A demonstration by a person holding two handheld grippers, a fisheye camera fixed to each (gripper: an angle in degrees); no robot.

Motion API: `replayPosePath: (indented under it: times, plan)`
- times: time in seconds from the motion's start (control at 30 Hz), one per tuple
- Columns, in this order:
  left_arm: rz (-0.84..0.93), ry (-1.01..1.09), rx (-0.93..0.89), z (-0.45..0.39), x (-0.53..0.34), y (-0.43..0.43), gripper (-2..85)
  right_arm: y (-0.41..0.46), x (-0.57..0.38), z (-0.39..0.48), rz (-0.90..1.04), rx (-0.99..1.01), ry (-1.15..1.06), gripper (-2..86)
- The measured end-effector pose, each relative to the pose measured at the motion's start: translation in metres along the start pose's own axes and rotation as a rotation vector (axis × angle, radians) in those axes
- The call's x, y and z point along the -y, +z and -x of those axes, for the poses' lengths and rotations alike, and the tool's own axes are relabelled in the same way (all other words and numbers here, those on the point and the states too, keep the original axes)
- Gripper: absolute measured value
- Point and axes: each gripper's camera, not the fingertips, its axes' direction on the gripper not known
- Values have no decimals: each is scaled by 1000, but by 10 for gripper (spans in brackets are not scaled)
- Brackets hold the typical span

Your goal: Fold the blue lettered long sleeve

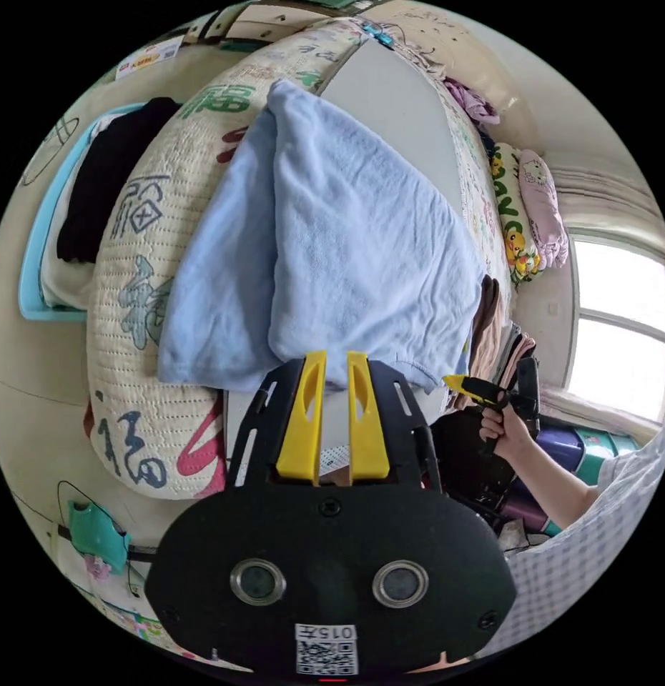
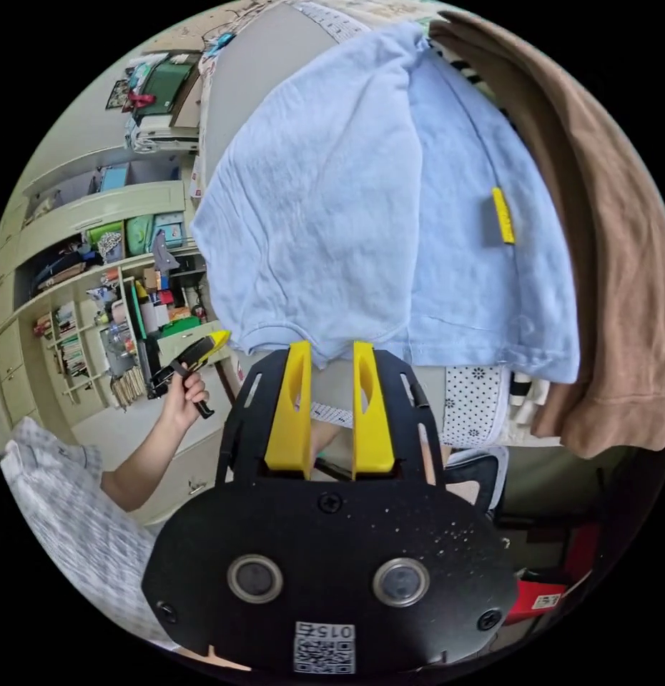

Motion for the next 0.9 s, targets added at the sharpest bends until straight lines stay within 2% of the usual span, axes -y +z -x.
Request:
replayPosePath:
  times: [0.07, 0.2, 0.37, 0.5, 0.57, 0.67, 0.77, 0.9]
  plan:
    - [46, 1, -6, 3, 0, 13, 14, 8, 1, -1, 9, -83, 13, 11]
    - [52, 35, 74, 1, 0, 16, 1, 4, 1, -12, -26, -71, 58, -3]
    - [124, 82, 101, 8, 12, -4, 9, -9, 3, -22, 32, -72, -4, 1]
    - [-58, 35, 126, 28, 30, -63, 64, -63, 6, -39, -93, -82, -1, 42]
    - [-174, -2, 91, 53, 57, -100, 76, -90, 18, -47, -178, -85, -8, 75]
    - [-291, -73, 40, 85, 102, -128, 84, -127, 51, -58, -310, -91, -18, 81]
    - [-364, -190, -112, 122, 143, -128, 92, -142, 98, -66, -367, -96, -7, 84]
    - [-346, -253, -223, 142, 178, -102, 90, -136, 156, -79, -359, -28, 53, 92]
